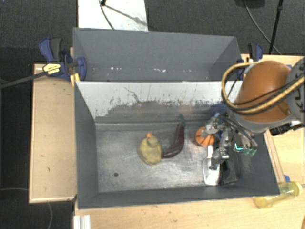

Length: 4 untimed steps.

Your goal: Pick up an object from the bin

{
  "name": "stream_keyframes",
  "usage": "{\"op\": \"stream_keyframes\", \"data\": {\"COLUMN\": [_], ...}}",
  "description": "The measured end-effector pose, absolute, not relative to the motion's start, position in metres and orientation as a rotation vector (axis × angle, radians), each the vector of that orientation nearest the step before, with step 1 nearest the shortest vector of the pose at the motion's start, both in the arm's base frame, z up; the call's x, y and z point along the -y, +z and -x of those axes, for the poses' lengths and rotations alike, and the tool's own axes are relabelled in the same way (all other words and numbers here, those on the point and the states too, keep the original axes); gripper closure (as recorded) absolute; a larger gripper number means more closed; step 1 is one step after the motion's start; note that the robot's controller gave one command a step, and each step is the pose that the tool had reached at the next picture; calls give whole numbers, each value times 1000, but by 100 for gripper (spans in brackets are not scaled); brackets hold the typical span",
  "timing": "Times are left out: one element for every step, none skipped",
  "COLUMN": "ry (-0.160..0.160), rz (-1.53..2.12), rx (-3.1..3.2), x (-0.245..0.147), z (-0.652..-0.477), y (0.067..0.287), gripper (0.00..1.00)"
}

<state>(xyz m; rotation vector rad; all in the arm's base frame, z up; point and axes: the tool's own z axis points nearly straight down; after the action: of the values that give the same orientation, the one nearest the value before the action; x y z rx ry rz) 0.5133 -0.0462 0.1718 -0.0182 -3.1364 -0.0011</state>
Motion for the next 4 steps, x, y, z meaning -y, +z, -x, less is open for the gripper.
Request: {"op": "stream_keyframes", "data": {"ry": [0, -29, -19, -10], "rz": [16, 92, 90, 91], "rx": [3145, 3170, 3184, 3202], "x": [46, 82, 85, 88], "z": [-515, -565, -567, -571], "y": [176, 89, 89, 91], "gripper": [0, 100, 0, 100]}}
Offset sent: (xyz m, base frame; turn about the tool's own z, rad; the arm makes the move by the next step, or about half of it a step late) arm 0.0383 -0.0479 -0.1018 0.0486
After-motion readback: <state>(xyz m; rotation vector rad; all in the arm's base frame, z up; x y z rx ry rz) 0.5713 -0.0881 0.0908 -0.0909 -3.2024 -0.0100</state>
